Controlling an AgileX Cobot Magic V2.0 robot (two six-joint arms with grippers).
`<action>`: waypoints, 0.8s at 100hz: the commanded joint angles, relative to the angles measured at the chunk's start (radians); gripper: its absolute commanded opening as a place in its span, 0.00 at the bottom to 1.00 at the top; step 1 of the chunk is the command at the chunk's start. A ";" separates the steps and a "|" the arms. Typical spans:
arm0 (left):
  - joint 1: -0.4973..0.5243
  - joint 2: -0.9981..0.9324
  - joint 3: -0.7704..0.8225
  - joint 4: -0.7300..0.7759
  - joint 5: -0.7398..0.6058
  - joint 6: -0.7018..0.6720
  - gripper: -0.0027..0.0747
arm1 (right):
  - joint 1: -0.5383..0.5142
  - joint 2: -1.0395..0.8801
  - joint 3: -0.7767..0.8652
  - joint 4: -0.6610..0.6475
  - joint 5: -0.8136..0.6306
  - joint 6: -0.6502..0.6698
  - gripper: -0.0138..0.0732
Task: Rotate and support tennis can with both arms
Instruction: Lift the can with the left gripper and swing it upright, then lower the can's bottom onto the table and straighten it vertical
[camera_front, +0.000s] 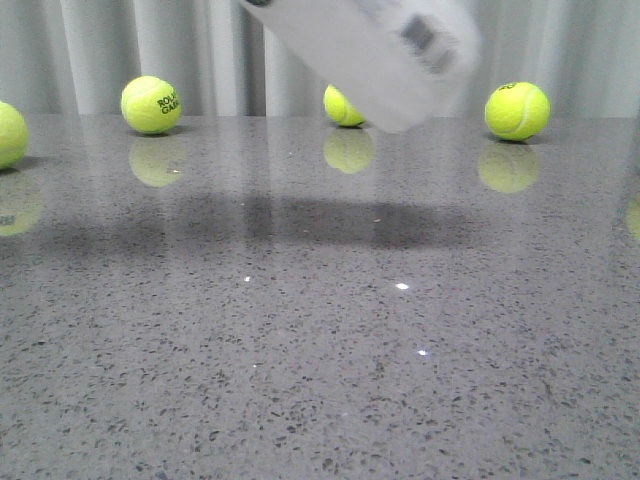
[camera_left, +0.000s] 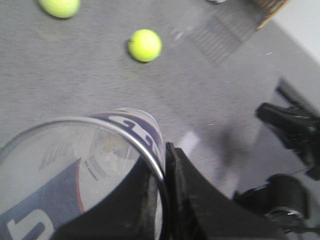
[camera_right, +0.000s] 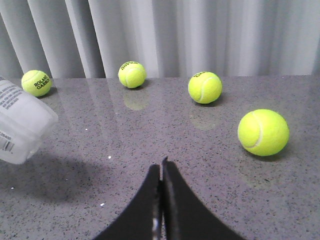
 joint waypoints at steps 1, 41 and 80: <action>-0.012 -0.034 -0.094 0.090 -0.012 -0.089 0.01 | -0.005 0.005 -0.027 -0.008 -0.074 -0.005 0.09; -0.212 -0.032 -0.176 0.592 0.035 -0.324 0.01 | -0.005 0.005 -0.027 -0.008 -0.074 -0.005 0.09; -0.299 0.078 -0.244 0.667 0.121 -0.332 0.01 | -0.005 0.005 -0.027 -0.008 -0.074 -0.005 0.09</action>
